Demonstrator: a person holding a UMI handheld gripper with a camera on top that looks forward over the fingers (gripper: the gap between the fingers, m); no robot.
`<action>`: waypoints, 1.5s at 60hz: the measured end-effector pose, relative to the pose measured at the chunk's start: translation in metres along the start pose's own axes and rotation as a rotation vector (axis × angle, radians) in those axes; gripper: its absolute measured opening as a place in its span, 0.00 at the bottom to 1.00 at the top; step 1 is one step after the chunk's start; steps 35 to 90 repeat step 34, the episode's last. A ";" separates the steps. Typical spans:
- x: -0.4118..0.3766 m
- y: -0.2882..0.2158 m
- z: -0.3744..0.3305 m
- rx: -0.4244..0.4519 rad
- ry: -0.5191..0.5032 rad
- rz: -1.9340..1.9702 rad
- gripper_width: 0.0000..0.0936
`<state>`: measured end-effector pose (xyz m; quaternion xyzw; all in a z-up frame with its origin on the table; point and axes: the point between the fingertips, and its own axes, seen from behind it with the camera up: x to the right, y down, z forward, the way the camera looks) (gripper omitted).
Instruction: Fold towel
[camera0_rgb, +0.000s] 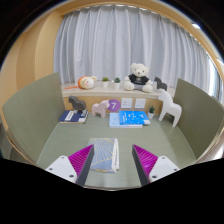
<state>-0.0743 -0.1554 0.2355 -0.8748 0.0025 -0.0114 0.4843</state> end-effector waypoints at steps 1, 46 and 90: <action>0.001 -0.001 -0.006 0.006 0.007 0.002 0.82; -0.006 0.036 -0.102 0.030 0.041 0.003 0.82; -0.006 0.036 -0.102 0.030 0.041 0.003 0.82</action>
